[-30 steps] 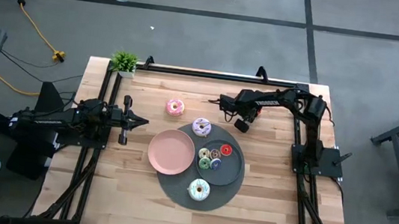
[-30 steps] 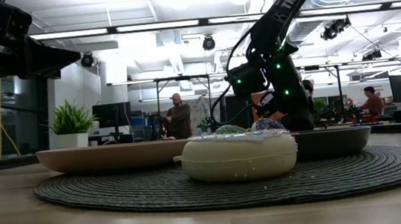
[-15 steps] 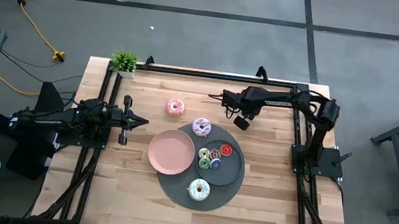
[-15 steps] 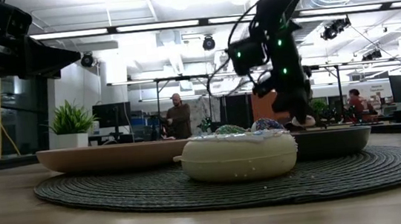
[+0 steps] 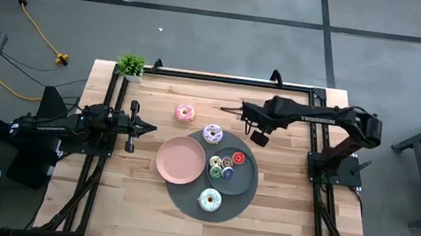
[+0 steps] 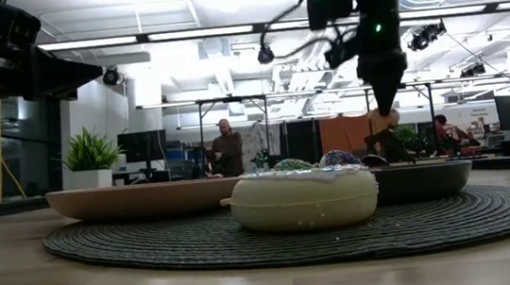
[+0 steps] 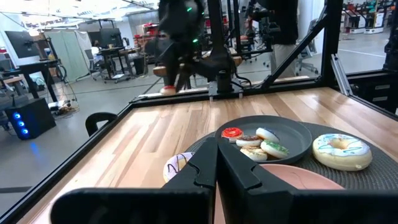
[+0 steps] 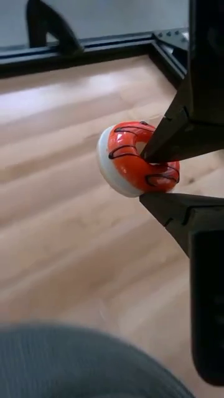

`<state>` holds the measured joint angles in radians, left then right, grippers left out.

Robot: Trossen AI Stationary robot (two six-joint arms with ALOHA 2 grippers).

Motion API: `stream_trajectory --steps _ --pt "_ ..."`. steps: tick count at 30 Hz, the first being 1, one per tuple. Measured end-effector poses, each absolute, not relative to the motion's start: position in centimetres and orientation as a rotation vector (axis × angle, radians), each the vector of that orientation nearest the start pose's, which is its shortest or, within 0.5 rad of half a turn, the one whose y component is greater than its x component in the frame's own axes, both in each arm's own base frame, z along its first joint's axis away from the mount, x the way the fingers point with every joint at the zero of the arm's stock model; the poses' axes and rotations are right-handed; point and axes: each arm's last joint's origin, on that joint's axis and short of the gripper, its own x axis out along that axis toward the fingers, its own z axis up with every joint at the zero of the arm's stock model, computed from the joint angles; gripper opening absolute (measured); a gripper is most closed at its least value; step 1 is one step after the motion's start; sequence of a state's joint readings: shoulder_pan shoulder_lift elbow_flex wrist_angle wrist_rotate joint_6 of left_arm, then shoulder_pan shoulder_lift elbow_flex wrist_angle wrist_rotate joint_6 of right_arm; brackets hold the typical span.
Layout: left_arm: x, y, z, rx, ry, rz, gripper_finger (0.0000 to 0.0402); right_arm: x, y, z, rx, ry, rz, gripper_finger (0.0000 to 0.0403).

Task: Pick & Place donuts
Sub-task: Put the small red donut on the black plate

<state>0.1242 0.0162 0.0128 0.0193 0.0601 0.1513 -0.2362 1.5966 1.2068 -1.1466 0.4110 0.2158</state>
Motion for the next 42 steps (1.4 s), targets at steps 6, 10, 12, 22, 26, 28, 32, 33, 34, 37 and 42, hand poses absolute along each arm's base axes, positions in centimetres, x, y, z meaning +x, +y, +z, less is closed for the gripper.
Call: stream_trajectory --steps 6,10,12,22,26,28,32,33,34,37,42 --pt "9.7 1.0 16.8 0.153 -0.011 0.065 0.0001 27.2 -3.9 24.1 -0.028 1.465 -0.574 0.0078" --pt "9.7 1.0 16.8 0.153 -0.011 0.065 0.0001 27.5 -1.2 24.0 -0.008 1.451 -0.492 0.0078" --pt "9.7 1.0 16.8 0.153 -0.011 0.065 0.0001 27.6 0.1 24.0 -0.005 1.442 -0.453 0.0078" --pt "9.7 1.0 16.8 0.152 -0.011 0.065 0.0001 28.0 6.0 24.1 -0.085 1.329 -0.259 0.0078" --pt "9.7 1.0 16.8 0.152 -0.011 0.065 0.0001 27.9 7.6 24.0 -0.170 1.296 -0.236 0.0078" --pt "9.7 1.0 16.8 0.152 -0.011 0.065 0.0001 27.9 8.3 23.6 -0.206 1.299 -0.233 0.0078" --pt "9.7 1.0 16.8 0.153 -0.011 0.065 0.0001 28.5 9.6 22.4 -0.255 1.287 -0.219 0.0078" --pt "9.7 1.0 16.8 0.152 -0.011 0.065 0.0001 28.7 9.9 22.1 -0.265 1.285 -0.209 0.0078" --pt "9.7 1.0 16.8 0.153 -0.010 0.066 0.0001 29.0 10.1 21.7 -0.277 1.287 -0.197 0.0078" --pt "9.7 1.0 16.8 0.152 -0.011 0.065 0.0001 29.7 10.6 20.4 -0.288 1.298 -0.186 0.0078" --pt "9.7 1.0 16.8 0.152 -0.011 0.065 0.0001 30.6 10.8 18.7 -0.269 1.320 -0.179 0.0078"
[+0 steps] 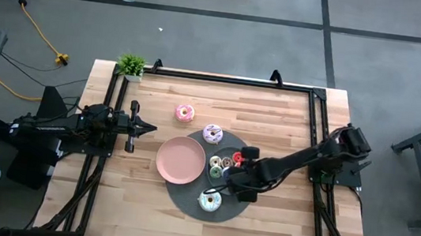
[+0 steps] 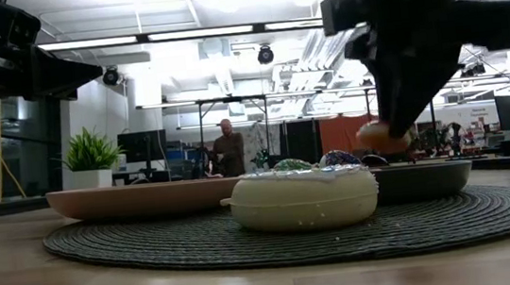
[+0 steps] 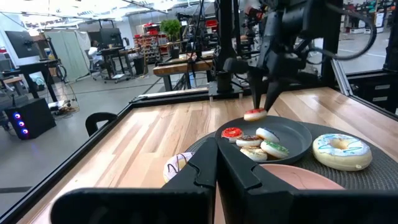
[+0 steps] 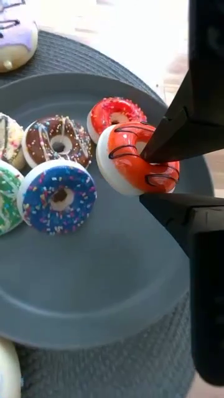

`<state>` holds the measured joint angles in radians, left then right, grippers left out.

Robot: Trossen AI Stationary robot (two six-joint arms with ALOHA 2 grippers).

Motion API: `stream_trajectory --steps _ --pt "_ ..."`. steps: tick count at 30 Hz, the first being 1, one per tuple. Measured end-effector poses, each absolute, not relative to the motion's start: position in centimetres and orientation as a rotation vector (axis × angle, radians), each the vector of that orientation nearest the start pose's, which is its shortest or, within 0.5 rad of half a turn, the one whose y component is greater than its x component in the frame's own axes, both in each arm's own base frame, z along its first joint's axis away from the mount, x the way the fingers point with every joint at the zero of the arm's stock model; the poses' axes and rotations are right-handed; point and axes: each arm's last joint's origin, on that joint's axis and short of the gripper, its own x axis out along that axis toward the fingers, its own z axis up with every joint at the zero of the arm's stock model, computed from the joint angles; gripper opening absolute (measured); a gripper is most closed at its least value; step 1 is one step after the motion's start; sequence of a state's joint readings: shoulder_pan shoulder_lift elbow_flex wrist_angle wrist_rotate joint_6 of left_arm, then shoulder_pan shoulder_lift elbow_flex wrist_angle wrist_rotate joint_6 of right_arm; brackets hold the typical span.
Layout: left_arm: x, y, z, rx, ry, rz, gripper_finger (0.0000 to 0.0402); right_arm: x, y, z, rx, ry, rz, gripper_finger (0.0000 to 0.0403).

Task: Pick & Place donuts
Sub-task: Put the small red donut on the black plate, then put the big white donut on the pink plate

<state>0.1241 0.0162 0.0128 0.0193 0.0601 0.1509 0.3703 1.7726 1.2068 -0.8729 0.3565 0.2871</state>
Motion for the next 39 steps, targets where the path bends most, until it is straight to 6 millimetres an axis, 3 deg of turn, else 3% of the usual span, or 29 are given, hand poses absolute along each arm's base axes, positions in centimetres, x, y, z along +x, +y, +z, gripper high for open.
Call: stream_trajectory --steps 19,39 --pt "9.7 1.0 16.8 0.153 -0.011 0.065 0.0001 32.1 9.2 16.2 -0.184 1.399 -0.184 0.0082" --pt "9.7 1.0 16.8 0.153 -0.011 0.065 0.0001 32.2 9.1 16.4 -0.118 1.394 -0.166 0.0224"
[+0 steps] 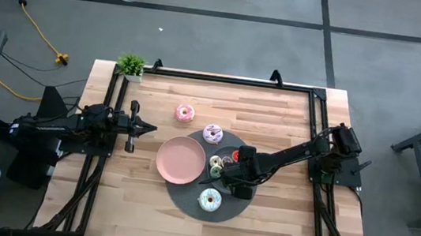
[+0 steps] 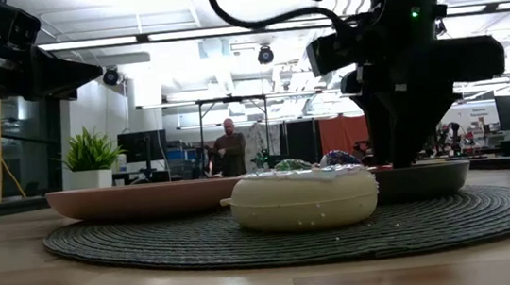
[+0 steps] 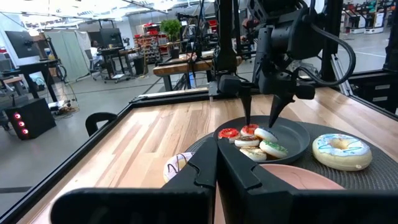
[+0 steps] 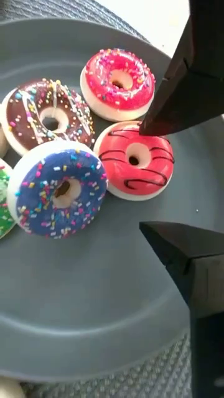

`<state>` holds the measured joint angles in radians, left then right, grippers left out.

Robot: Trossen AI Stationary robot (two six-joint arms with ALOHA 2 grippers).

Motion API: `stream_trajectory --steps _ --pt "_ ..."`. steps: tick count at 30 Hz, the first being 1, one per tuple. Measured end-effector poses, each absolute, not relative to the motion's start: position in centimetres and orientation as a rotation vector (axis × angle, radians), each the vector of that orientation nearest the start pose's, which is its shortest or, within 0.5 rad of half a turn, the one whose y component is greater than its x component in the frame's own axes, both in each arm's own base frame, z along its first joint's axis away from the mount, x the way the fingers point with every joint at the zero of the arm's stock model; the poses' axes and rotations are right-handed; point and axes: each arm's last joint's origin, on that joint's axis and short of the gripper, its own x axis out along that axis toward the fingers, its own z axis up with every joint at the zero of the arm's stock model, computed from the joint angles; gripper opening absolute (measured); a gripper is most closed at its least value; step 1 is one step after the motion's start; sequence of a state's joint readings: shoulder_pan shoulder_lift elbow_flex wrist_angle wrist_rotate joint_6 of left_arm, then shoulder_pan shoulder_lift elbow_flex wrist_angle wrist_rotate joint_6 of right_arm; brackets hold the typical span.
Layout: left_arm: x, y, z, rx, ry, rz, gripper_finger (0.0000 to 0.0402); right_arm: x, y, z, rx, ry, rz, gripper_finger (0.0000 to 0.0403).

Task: Pick & Place donuts
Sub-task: Put the big white donut on the pink plate

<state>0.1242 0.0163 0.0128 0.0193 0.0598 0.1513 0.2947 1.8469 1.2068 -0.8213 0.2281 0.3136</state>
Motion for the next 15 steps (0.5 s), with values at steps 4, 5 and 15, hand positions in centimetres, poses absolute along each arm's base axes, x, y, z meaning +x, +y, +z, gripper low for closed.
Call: stream_trajectory --steps 4,5,15 --pt "9.7 1.0 16.8 0.152 -0.011 0.065 0.0001 32.0 9.1 17.1 -0.115 1.374 -0.164 0.0239" --pt "9.7 1.0 16.8 0.153 -0.011 0.065 0.0001 32.0 9.1 17.3 -0.114 1.368 -0.162 0.0240" --pt "9.7 1.0 16.8 0.152 -0.011 0.065 0.0001 31.0 11.8 19.3 -0.173 1.291 0.066 0.0241"
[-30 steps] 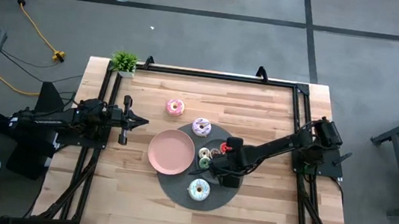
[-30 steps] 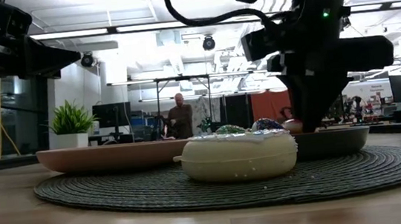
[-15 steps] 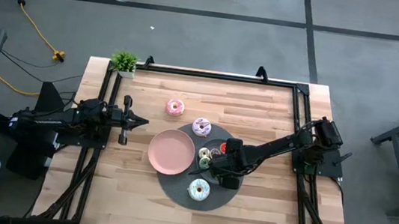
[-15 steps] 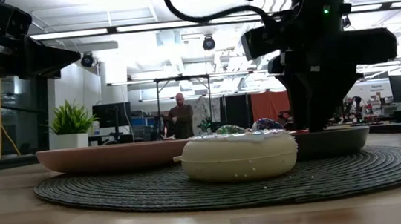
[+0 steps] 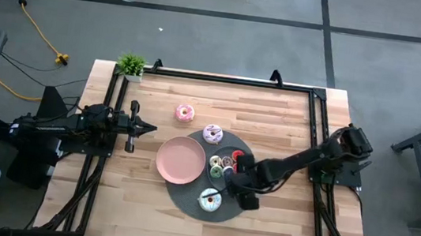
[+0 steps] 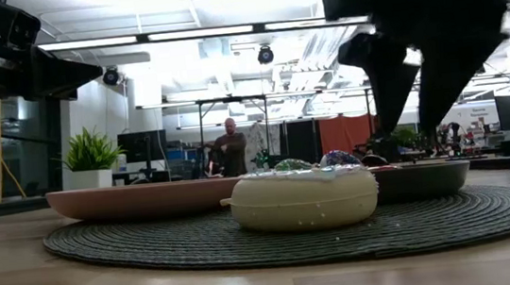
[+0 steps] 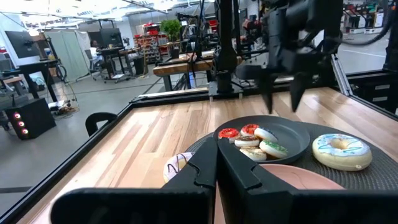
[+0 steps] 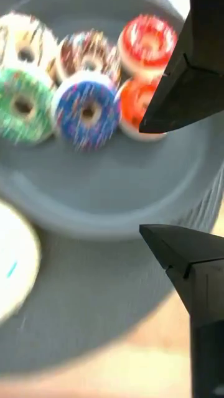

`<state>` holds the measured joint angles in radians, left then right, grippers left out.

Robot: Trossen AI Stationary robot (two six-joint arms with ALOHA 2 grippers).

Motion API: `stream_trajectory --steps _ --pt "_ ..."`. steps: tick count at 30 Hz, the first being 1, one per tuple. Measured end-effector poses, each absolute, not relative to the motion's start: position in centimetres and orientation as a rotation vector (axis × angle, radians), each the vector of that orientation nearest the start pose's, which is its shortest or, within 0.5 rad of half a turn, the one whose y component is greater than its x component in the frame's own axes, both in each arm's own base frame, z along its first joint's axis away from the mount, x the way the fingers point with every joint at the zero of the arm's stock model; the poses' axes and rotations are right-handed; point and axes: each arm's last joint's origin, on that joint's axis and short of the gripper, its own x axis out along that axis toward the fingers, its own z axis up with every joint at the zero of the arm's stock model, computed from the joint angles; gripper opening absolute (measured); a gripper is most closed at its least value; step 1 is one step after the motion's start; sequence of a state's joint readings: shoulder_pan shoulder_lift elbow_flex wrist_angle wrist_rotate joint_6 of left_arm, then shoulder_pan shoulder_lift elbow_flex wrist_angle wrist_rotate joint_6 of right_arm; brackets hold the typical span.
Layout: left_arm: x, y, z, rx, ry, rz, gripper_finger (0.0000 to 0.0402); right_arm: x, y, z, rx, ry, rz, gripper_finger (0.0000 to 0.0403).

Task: Pick & Place donuts
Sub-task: Put the big white donut on the pink plate

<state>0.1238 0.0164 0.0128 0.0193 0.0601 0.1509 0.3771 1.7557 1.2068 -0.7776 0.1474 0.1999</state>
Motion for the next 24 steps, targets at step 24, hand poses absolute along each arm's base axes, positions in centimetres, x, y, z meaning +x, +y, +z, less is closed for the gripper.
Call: stream_trajectory --steps 24 --pt "9.7 1.0 16.8 0.153 -0.011 0.065 0.0001 29.2 17.5 19.6 1.076 0.884 -0.351 0.0234"
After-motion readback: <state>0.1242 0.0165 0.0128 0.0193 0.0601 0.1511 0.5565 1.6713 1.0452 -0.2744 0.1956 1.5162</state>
